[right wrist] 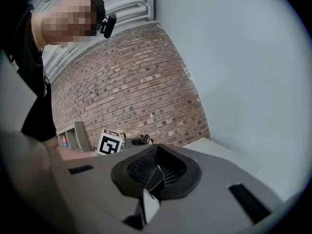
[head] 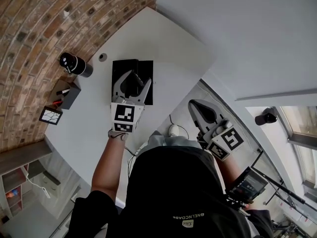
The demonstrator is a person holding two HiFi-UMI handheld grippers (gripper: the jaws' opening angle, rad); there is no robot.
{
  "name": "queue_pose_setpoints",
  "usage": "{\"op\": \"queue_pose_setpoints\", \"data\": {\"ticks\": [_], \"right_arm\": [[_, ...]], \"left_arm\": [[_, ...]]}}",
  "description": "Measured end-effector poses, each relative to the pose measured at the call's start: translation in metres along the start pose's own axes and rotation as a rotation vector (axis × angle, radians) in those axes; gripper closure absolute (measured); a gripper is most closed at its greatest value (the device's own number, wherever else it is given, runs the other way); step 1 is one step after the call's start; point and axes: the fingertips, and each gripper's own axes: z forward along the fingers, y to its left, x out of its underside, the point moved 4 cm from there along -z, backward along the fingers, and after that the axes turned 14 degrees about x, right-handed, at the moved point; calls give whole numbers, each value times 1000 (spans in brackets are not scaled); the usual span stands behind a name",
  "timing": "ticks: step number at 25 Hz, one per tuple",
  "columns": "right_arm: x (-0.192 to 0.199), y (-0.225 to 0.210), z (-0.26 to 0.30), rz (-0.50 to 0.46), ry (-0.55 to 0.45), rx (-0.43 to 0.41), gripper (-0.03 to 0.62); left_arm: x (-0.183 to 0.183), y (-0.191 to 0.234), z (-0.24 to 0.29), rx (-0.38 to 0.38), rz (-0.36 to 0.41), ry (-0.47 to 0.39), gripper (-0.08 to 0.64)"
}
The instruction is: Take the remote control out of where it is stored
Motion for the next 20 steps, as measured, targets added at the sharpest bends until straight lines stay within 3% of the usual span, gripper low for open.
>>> {"op": "queue_pose_setpoints", "data": {"ticks": [15, 20], "right_arm": [[-23, 23, 29, 29, -70, -137, 587], [-22, 24, 42, -36, -44, -153, 588]], "left_arm": [[-43, -6, -65, -58, 7, -117, 304], [-50, -8, -88, -87, -5, -144, 305]]}}
